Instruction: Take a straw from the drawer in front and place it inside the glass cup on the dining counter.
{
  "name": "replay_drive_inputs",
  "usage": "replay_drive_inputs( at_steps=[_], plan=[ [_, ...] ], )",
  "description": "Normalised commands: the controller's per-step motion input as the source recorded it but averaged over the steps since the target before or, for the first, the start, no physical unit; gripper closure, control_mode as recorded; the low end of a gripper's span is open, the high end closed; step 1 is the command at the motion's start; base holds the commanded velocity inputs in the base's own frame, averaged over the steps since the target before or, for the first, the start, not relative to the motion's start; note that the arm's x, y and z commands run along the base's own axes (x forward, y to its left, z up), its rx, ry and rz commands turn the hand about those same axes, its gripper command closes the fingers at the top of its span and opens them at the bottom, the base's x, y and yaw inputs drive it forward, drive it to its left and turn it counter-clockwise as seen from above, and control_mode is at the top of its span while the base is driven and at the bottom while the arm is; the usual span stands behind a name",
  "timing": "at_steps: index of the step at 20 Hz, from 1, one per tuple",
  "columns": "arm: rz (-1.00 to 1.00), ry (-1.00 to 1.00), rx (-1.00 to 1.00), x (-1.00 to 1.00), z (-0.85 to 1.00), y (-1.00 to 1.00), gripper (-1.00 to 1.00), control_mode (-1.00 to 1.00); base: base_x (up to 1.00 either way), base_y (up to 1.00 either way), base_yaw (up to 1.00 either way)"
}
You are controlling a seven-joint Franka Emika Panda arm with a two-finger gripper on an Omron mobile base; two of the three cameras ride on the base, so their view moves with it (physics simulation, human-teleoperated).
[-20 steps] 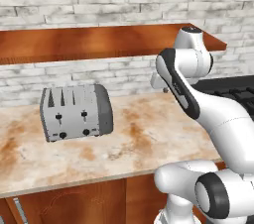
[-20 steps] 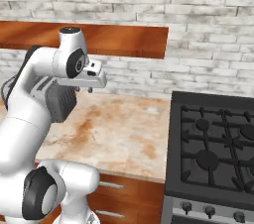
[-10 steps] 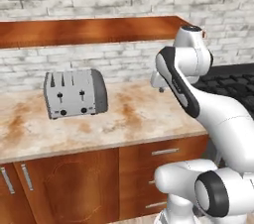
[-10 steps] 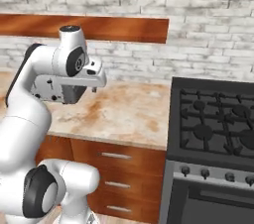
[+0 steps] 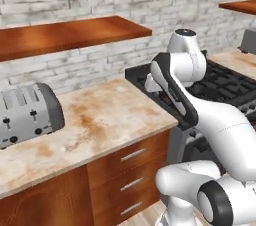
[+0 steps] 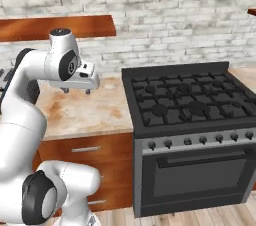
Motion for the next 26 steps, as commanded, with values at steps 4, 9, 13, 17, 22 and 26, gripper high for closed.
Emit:
replay_drive_inputs(
  at_steps=[4, 9, 13, 17, 22, 26],
  plan=[
    [0.00, 0.00, 0.00, 0.00, 0.00, 0.00, -1.00, 1.00, -0.11, 0.20, -0.47],
    [0.00, 0.00, 0.00, 0.00, 0.00, 0.00, -1.00, 1.00, -0.43, 0.35, -0.08],
    [0.00, 0.00, 0.00, 0.00, 0.00, 0.00, -1.00, 1.00, -0.55, 0.53, -0.07],
    [0.00, 0.00, 0.00, 0.00, 0.00, 0.00, -1.00, 1.00, -0.40, 0.53, -0.08],
    [0.00, 0.00, 0.00, 0.00, 0.00, 0.00, -1.00, 1.00, -0.35, 0.54, -0.09],
    [0.00, 0.00, 0.00, 0.00, 0.00, 0.00, -1.00, 1.00, -0.16, 0.57, -0.13]
  ],
)
